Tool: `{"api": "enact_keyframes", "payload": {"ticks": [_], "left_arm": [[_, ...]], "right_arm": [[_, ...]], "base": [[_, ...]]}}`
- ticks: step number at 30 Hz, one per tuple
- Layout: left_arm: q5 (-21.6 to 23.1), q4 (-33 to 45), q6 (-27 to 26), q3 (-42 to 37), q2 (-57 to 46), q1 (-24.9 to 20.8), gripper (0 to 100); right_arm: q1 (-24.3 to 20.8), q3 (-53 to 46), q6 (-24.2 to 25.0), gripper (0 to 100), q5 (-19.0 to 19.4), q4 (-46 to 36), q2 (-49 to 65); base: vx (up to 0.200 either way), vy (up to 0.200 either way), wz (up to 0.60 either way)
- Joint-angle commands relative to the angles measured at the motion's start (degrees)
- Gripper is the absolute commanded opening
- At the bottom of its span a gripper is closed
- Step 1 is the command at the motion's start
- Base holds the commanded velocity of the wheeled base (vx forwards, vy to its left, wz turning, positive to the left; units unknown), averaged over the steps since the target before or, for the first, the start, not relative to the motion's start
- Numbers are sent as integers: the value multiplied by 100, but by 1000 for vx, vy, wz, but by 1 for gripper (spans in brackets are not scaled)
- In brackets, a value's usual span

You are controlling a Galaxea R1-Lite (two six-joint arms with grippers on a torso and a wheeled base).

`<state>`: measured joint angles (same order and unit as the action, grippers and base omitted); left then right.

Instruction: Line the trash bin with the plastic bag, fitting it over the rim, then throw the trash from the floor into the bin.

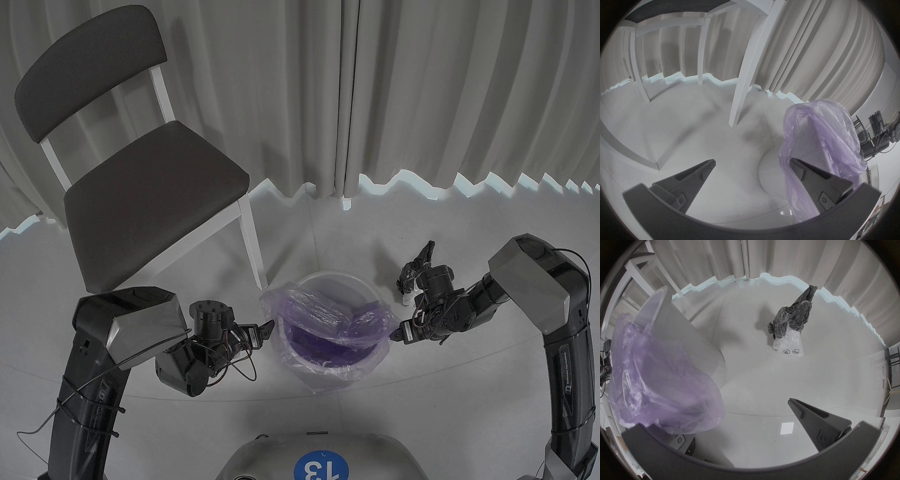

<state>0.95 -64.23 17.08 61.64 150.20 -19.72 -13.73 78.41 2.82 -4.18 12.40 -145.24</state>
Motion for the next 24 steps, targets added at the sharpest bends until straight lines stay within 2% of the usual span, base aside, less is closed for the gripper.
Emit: {"api": "enact_keyframes", "payload": {"ticks": [1, 13, 24], "left_arm": [[-7, 7, -12, -2, 71, -14, 100], [-7, -37, -12, -55, -35, -14, 100], [19, -344, -20, -345, -254, -40, 100]], "right_arm": [[-7, 52, -9, 100, 5, -27, -92], [-42, -274, -53, 100, 5, -1, 92], [-42, -1443, -71, 100, -4, 35, 1472]], "base": [[0, 0, 0], [0, 0, 0], [0, 0, 0]]}}
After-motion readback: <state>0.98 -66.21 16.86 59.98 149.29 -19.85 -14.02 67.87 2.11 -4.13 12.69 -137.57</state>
